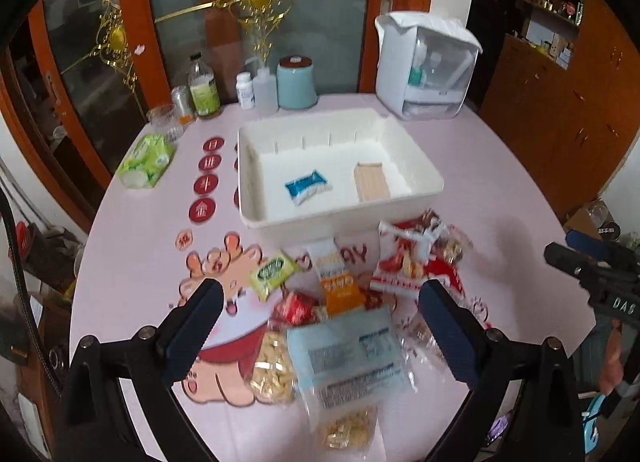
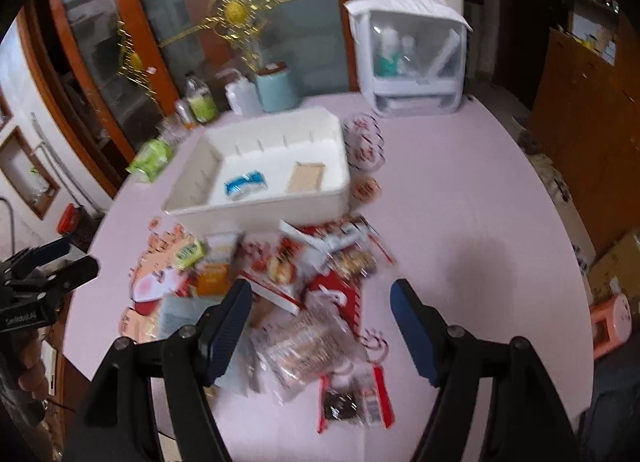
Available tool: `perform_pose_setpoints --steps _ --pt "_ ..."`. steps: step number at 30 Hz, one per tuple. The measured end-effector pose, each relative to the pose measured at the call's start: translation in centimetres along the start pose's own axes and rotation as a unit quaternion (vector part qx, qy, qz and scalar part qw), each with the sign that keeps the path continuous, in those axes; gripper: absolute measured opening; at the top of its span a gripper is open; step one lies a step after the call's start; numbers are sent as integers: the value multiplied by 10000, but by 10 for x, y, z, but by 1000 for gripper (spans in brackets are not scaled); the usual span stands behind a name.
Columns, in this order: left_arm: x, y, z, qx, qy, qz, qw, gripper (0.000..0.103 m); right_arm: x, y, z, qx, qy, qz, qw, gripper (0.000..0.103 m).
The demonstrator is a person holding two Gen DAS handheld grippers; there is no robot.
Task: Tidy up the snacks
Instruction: 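Move both tools back over the remaining snacks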
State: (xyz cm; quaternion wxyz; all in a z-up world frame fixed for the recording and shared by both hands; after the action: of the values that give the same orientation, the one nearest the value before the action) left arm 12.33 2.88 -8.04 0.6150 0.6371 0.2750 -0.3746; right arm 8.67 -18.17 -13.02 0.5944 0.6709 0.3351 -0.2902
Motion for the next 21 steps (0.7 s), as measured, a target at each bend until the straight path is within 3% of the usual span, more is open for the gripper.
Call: perform_pose_setpoints --steps 6,8,11,21 --pt "20 -37 -6 -182 -40 -281 9994 98 33 -34 16 571 232 -556 9965 74" --pt "30 -50 -8 -262 -32 -390 9989 98 41 -44 15 676 260 -602 9956 86" --pt "48 -69 -11 -337 -78 -642 9973 98 51 -53 13 843 225 -600 9944 95" --pt "100 -114 -6 -414 -395 -1390 9886 98 98 -76 12 1640 82 -1037 9810 103"
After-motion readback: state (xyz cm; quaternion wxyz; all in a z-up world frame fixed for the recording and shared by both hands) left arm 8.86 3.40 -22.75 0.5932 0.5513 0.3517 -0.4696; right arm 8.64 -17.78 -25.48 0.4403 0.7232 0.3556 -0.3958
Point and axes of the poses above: each gripper's, at about its wrist camera, not at the fingertips, and x roughly the way its jaws point, z to its right, y to its top, the point moved 6 cm from there along x, roughly the way its jaws point
